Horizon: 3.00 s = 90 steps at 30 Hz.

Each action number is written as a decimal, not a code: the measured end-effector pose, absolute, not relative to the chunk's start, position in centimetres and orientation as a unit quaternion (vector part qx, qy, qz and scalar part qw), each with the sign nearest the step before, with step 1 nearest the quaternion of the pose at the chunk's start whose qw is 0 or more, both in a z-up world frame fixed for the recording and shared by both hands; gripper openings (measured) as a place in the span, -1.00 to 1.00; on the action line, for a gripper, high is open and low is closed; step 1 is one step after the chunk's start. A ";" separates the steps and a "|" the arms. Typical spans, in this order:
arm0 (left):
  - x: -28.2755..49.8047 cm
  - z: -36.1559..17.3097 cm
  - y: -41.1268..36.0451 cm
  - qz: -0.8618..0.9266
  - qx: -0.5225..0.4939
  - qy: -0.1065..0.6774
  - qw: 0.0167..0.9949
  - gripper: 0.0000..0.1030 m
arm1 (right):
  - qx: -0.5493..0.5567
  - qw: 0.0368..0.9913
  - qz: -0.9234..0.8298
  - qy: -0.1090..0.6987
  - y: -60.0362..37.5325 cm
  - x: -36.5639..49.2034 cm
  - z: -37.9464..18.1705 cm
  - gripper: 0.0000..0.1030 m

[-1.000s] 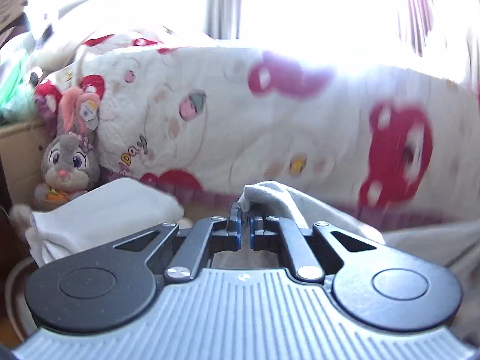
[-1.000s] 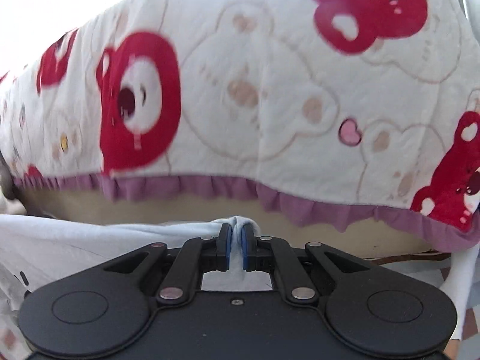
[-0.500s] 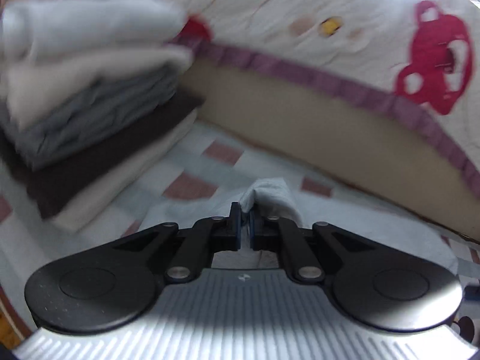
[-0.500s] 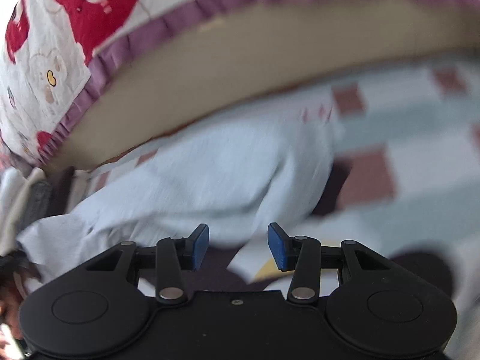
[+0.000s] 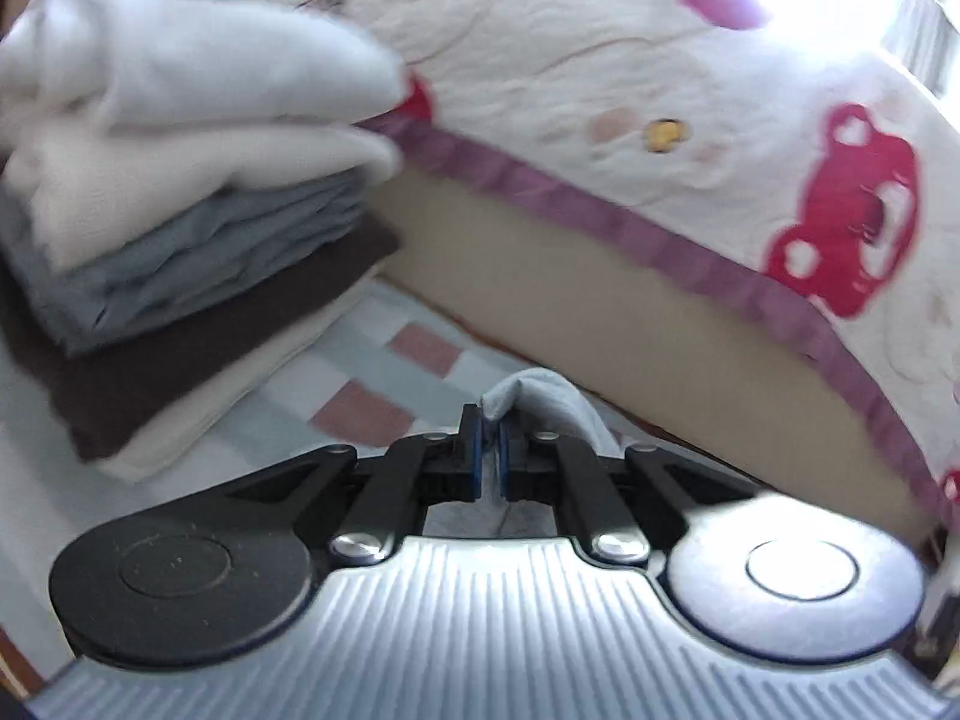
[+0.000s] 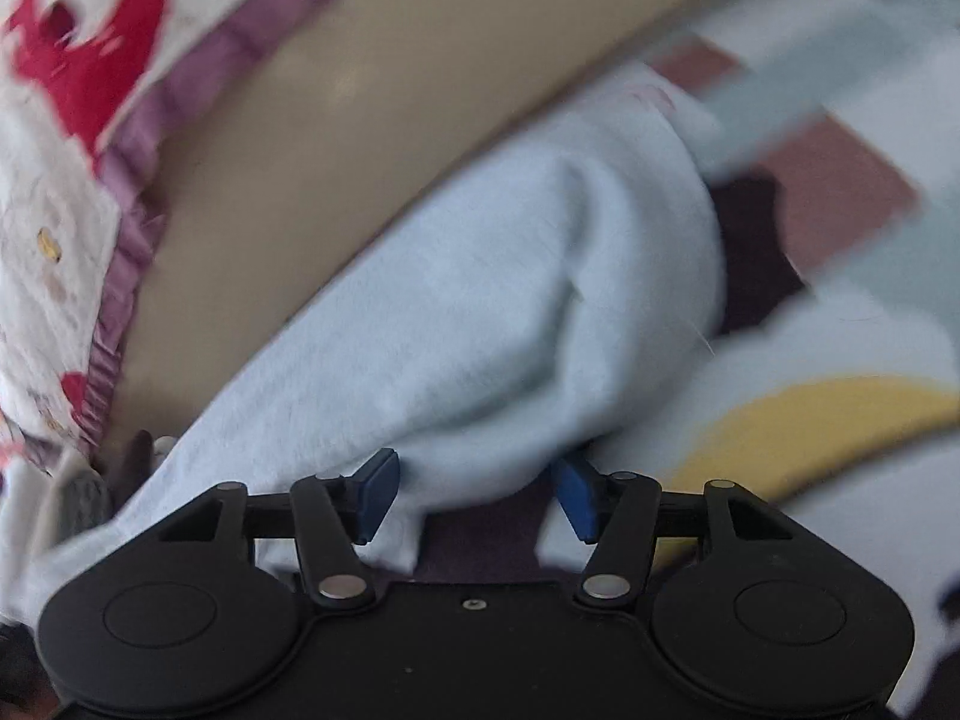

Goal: Fold clothes

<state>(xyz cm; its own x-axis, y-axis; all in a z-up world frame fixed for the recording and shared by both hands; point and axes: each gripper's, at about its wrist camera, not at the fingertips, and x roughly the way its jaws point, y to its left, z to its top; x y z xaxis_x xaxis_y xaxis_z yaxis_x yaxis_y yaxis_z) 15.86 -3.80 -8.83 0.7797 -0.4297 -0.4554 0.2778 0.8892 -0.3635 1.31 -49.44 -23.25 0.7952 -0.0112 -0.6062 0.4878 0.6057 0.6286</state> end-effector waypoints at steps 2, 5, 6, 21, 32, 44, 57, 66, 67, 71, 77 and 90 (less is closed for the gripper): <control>15.9 -8.9 -4.4 -0.179 -0.116 0.271 0.939 -0.91 | 0.368 0.872 -0.144 0.288 -48.8 2.8 -22.5 -0.62; 15.7 -8.7 -4.6 -0.171 -0.104 0.261 0.944 -0.91 | 0.273 0.891 -0.170 0.319 -48.2 4.2 -20.6 -0.92; 15.6 -8.6 -4.5 -0.169 -0.105 0.257 0.946 -0.91 | 0.246 0.896 -0.178 0.325 -48.0 4.3 -19.5 -0.92; 12.6 -5.9 0.9 -0.105 -0.177 0.187 0.961 -0.91 | 0.064 0.878 -0.085 0.467 -48.3 -10.3 -8.7 -0.95; 12.4 -7.9 -1.4 -0.084 -0.111 0.246 0.959 -0.91 | 0.280 0.821 -0.105 0.486 -49.8 -12.9 -16.1 0.01; 15.5 -11.2 0.8 -0.076 -0.193 0.335 0.919 -0.91 | 0.420 0.800 -0.122 0.411 -51.1 -13.1 -19.1 0.19; 16.0 -12.7 0.3 -0.045 -0.159 0.376 0.912 -0.91 | 0.398 0.821 -0.115 0.392 -49.6 -12.8 -17.9 -0.66; 16.1 -13.0 0.2 -0.042 -0.153 0.384 0.910 -0.91 | 0.481 0.753 -0.183 0.409 -50.8 -14.2 -22.5 0.32; 16.2 -13.0 0.2 -0.042 -0.153 0.385 0.909 -0.91 | 0.496 0.758 -0.161 0.393 -50.7 -14.3 -22.6 0.27; 16.4 -13.1 0.4 -0.060 -0.151 0.423 0.891 -0.91 | 0.509 0.784 -0.088 0.344 -49.6 -14.3 -21.7 -0.86; 13.5 -12.4 3.1 -0.126 -0.203 0.458 0.857 -0.90 | 0.375 0.872 -0.052 0.311 -47.5 -16.5 -15.3 -0.87; 11.5 -14.0 0.0 -0.137 -0.158 0.492 0.845 -0.69 | 0.449 0.818 -0.067 0.353 -47.9 -17.0 -19.8 -0.69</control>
<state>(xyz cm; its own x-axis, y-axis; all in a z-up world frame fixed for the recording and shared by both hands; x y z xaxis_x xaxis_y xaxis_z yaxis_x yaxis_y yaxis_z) 11.53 0.04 -13.98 0.4783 -0.3876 -0.7880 0.0763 0.9123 -0.4023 -16.96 -47.91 -19.76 0.7413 0.2073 -0.6384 0.4276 0.5873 0.6872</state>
